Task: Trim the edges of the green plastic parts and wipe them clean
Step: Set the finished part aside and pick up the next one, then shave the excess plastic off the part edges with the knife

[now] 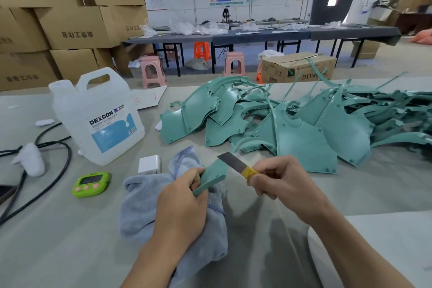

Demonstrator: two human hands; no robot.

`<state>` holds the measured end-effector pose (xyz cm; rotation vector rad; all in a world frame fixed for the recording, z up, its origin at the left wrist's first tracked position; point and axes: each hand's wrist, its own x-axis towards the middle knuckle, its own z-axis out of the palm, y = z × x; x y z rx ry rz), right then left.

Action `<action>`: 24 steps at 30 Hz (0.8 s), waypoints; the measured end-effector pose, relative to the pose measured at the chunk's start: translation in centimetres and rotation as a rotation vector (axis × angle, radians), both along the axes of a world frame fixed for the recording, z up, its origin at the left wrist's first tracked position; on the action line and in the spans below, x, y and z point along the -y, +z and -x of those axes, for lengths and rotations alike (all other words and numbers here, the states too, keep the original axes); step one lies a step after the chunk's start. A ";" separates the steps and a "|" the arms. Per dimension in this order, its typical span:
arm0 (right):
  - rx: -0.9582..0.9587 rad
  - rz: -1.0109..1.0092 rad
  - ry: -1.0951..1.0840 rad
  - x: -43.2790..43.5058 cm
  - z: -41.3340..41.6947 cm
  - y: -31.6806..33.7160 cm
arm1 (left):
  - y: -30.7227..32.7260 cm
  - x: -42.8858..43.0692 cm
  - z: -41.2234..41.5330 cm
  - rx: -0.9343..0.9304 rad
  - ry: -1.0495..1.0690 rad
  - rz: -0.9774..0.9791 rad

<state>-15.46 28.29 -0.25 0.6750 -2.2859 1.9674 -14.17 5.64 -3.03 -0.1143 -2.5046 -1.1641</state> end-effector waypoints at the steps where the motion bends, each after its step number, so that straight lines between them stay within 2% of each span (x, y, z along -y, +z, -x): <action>1: 0.028 0.002 0.050 -0.1 -0.1 0.1 | 0.0 0.0 0.0 -0.001 -0.014 -0.021; 3: 0.058 -0.005 0.111 -0.1 -0.1 0.1 | 0.1 0.1 0.0 0.000 -0.036 -0.045; 5: 0.064 0.003 0.075 0.1 0.0 -0.1 | 0.1 0.3 0.0 0.003 -0.053 -0.027; 7: 0.068 0.052 -0.055 0.3 0.5 -0.5 | 0.1 0.3 0.0 -0.031 -0.040 0.049; 10: 0.097 0.069 -0.308 0.1 1.8 -1.4 | 0.1 0.3 -0.1 -0.019 -0.064 -0.020; 14: 0.136 -0.155 -0.671 -0.4 3.4 -2.6 | 0.1 0.4 -0.2 -0.027 -0.050 0.004; 16: 0.166 -0.235 -0.781 -0.3 3.9 -2.8 | 0.2 0.4 -0.1 -0.010 -0.045 -0.035; 18: 0.156 -0.232 -0.830 -0.2 4.1 -2.9 | 0.4 0.4 0.0 -0.005 -0.051 -0.058; 20: 0.078 -0.057 -0.716 0.1 3.9 -2.6 | 0.7 0.3 -0.1 -0.001 -0.061 -0.055; 22: -0.003 0.158 -0.413 0.3 3.2 -2.0 | 0.9 0.2 -0.1 0.001 -0.053 -0.030; 24: -0.031 0.138 -0.157 0.5 2.4 -1.6 | 1.1 0.2 -0.3 0.001 -0.038 -0.032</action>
